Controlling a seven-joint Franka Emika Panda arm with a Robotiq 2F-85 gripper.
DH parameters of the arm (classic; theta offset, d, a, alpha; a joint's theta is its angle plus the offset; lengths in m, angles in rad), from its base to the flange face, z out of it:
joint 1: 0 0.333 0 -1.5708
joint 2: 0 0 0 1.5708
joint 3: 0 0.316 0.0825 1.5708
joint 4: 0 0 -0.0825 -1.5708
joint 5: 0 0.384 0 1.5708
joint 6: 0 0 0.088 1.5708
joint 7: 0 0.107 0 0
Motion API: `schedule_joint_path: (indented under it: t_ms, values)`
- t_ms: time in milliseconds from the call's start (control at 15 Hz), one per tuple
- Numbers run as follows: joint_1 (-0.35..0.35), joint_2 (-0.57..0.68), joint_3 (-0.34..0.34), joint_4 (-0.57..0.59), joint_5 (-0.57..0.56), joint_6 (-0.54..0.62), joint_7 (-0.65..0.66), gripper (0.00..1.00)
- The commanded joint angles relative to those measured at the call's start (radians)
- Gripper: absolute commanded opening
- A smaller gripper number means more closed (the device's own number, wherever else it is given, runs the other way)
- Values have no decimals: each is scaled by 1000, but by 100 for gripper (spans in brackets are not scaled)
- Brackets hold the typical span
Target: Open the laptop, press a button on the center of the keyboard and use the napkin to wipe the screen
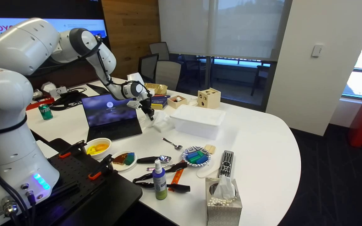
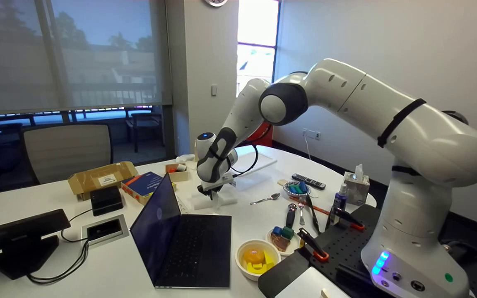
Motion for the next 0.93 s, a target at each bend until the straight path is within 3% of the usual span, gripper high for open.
schedule_joint_path:
  t_ms: [0, 133, 267, 600, 867]
  values:
    - [-7, -57, 18, -71, 8, 25, 18, 0]
    - [-26, -114, 54, -160, 26, 108, -14, 0]
    - [-78, -181, 135, -269, 60, 227, -81, 0]
    - [-335, -285, 474, -512, 130, 548, -323, 0]
    - [-597, -313, 764, -725, 31, 754, -404, 0]
